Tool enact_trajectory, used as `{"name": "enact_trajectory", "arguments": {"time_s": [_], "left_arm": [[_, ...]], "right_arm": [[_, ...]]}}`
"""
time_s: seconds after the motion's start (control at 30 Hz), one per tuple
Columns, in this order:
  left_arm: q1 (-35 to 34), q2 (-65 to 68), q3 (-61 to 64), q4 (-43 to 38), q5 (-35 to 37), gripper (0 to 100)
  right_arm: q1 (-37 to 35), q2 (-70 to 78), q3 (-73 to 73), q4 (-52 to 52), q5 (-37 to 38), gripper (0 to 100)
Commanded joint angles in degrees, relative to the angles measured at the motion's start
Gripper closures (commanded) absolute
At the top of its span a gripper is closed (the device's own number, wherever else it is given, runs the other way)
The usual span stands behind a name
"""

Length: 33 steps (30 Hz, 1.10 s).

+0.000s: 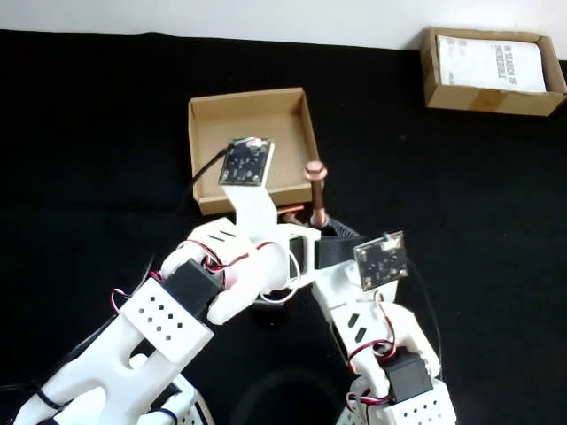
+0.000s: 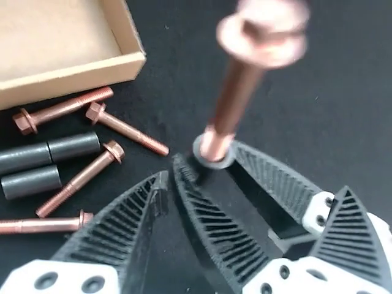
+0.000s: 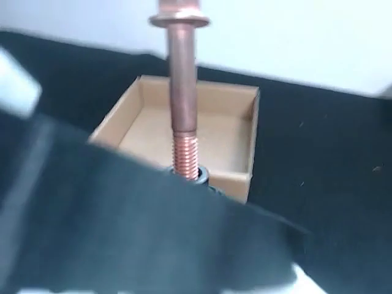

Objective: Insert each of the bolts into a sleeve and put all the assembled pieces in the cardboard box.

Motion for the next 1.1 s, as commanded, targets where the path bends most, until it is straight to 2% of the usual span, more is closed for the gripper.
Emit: {"name": "enact_trajectory", "arguments": {"time_s": [0.0,0.27,0.43,0.67,0.77,0.9,1.07], "left_arm": [[0.4,-3.6,-0.6,2.3,-0.1,61],[0.3,-9.6,-0.5,7.6,-0.1,61],[-3.6,-9.8,-0.4,8.2,-0.2,61],[-7.8,-9.9,-0.4,8.3,-4.0,61],[-12.0,-10.0,-0.7,8.3,-4.0,61],[-20.9,-13.1,-0.6,8.0,-4.0,61],[-29.8,-23.2,3.4,8.3,-6.4,61]], "right_arm": [[4.6,-0.3,-1.0,-3.9,-0.3,99.1],[6.7,-0.5,-1.0,-4.2,-0.4,99.1],[6.7,-0.4,-2.0,-4.2,-0.5,99.1],[7.0,-0.2,-1.5,-3.9,-0.5,99.1],[7.1,-0.1,-2.2,-3.7,-0.5,99.2],[7.1,0.7,-7.5,-2.0,-0.5,99.2],[8.8,11.5,-19.7,1.1,-0.5,99.2]]}}
